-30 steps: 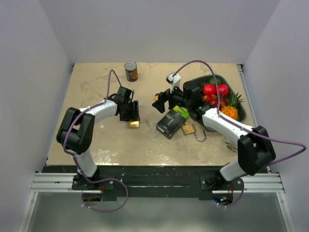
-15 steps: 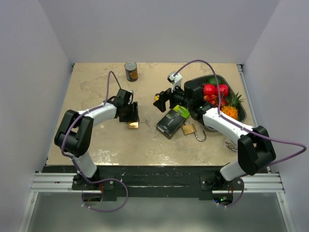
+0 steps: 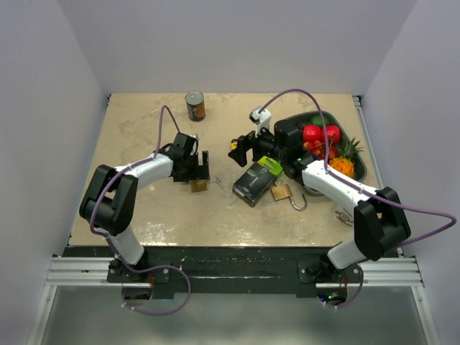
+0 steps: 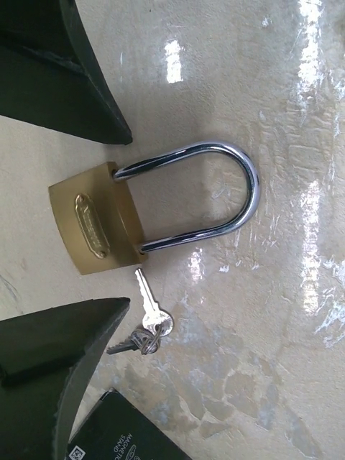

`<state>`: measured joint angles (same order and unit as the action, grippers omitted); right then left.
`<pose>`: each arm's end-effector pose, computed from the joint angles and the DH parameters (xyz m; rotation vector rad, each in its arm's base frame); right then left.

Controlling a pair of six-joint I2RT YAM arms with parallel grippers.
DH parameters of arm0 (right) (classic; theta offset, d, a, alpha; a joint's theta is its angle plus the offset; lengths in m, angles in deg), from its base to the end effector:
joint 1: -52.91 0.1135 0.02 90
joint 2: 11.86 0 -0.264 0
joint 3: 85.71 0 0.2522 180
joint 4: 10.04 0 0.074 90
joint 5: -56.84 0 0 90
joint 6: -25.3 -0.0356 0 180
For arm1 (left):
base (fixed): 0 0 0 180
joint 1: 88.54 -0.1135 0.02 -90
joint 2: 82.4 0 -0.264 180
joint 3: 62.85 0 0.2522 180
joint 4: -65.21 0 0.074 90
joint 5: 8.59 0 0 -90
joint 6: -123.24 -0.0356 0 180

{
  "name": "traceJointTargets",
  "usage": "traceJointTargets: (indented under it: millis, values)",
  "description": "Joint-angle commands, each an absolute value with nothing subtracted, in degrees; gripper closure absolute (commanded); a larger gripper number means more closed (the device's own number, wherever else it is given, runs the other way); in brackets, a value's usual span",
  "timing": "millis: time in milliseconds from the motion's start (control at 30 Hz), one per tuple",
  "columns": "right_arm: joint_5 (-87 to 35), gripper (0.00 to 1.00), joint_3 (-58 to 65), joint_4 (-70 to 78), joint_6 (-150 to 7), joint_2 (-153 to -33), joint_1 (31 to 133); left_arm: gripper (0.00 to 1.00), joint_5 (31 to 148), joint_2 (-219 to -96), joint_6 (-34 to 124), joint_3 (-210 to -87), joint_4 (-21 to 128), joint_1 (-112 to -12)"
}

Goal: Lock with the key
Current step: Place the lock at the center of the board, then pick up the lock from the center of the board.

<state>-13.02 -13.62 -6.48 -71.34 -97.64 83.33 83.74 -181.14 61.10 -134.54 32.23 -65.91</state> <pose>0.2941 0.1869 0.2852 -0.6379 1.8173 0.7686 0.3128 -0.1320 0.1648 -0.1070 2.6613 -0.3530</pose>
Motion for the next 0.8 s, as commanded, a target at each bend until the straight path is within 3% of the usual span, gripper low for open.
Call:
traceJointTargets:
  millis: [0,100,433,633,767]
  values:
    - [-13.1,0.01,-12.4,-7.3,-71.5,-96.0,83.1,0.07,81.6,-181.8,60.8,-132.2,26.3,-66.0]
    - [-13.1,0.01,-12.1,-7.3,-71.2,-95.8,83.1,0.01,81.6,-179.9,60.1,-133.9,25.5,-66.0]
    - [-15.5,0.01,-8.7,-8.1,-70.1,-96.1,83.1,0.01,85.4,-162.3,42.9,-141.3,36.2,-69.6]
    - [-19.8,0.01,-7.0,-8.3,-70.4,-96.6,83.0,0.01,102.7,-168.3,30.4,-149.4,34.9,-80.0]
    - [-15.5,0.01,-6.2,-7.4,-68.7,-96.4,81.6,0.03,111.2,-177.4,21.0,-158.6,29.6,-83.9]
